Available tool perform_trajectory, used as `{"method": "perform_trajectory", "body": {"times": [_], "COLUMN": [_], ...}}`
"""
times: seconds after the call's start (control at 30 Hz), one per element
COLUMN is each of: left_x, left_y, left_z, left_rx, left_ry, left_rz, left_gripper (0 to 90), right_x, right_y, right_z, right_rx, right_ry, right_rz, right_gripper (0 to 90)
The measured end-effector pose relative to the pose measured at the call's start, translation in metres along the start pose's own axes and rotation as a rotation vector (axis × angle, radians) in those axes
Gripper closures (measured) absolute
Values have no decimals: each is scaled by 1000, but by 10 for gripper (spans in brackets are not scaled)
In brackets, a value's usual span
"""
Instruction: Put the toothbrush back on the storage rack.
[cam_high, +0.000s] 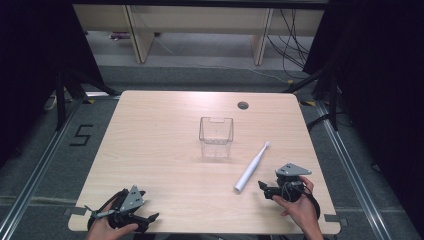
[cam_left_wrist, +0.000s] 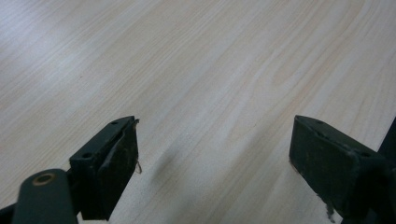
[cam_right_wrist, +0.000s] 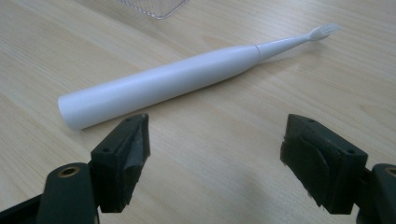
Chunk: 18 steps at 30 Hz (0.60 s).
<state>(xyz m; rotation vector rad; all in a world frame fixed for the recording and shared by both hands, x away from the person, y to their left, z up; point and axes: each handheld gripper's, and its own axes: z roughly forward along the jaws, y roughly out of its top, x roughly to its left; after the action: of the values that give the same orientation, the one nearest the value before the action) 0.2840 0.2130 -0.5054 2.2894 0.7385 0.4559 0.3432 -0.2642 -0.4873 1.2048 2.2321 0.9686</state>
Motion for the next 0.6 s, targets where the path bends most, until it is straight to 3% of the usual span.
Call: {"method": "perform_trajectory", "body": {"times": [0.07, 0.1, 0.13, 0.17, 0.2, 0.33, 0.37, 0.47, 0.5, 0.53, 0.6], "left_x": [0, 1, 1, 1, 0, 0, 1, 1, 1, 0, 0], "left_y": [0, 0, 0, 0, 0, 0, 0, -1, -1, -1, -1], "left_z": [1, 0, 1, 1, 1, 1, 1, 1, 1, 1, 2], "left_rx": [-3, 5, -1, -1, 8, 3, 7, 6, 17, 9, 6], "left_ry": [0, -3, -4, -4, -11, -9, -9, -1, -5, -8, -7], "left_rz": [-11, 5, 5, 5, 18, 12, 8, 6, 23, 6, 4], "left_gripper": [152, 152, 152, 152, 152, 152, 152, 152, 152, 152, 152], "right_x": [0, 1, 5, 5, 3, 6, 8, 10, 13, 12, 16], "right_y": [1, 3, 5, 5, 8, 13, 15, 19, 20, 23, 26], "right_z": [0, 0, 0, 0, 0, 0, 2, 5, 7, 8, 9], "right_rx": [-3, 4, 5, 5, -10, -40, -34, -37, -40, -41, -34], "right_ry": [2, 3, 3, 3, 2, 3, 29, 22, 25, 25, 40], "right_rz": [-10, -8, 42, 42, 5, -17, -5, -27, -17, -42, -13], "right_gripper": [243, 246, 257, 257, 272, 313, 319, 337, 350, 353, 358]}}
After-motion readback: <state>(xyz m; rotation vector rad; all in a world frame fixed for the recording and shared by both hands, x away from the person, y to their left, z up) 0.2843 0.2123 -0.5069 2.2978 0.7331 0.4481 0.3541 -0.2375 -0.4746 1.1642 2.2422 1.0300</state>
